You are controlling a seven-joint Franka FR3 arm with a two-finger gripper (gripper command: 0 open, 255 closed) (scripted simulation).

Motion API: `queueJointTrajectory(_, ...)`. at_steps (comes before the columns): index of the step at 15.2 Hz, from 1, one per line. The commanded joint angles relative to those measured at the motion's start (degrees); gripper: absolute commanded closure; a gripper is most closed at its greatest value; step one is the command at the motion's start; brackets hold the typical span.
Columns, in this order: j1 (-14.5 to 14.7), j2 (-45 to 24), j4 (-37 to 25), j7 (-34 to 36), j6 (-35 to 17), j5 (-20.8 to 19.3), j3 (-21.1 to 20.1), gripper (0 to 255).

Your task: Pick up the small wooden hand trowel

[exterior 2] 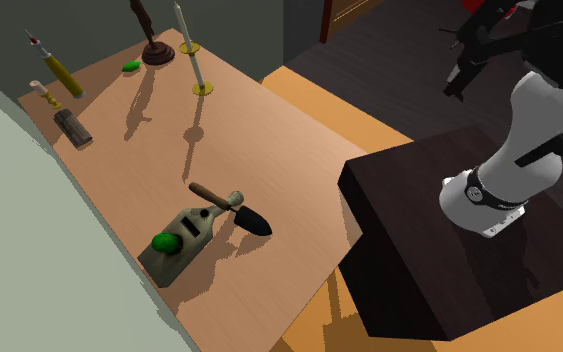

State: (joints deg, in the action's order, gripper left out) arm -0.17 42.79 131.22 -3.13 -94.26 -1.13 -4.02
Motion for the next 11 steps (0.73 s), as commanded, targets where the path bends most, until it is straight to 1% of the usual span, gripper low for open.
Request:
queueJointTrajectory(1, 0.00, 0.00, 0.00, 0.00, 0.00, 0.00, 0.00, 0)
queueJointTrajectory(6, -1.56, -2.81, 7.08, 2.15, -10.99, -1.28, -0.20, 0)
queueJointTrajectory(11, -3.52, -7.99, 12.17, 4.67, -22.36, -2.93, -0.46, 0)
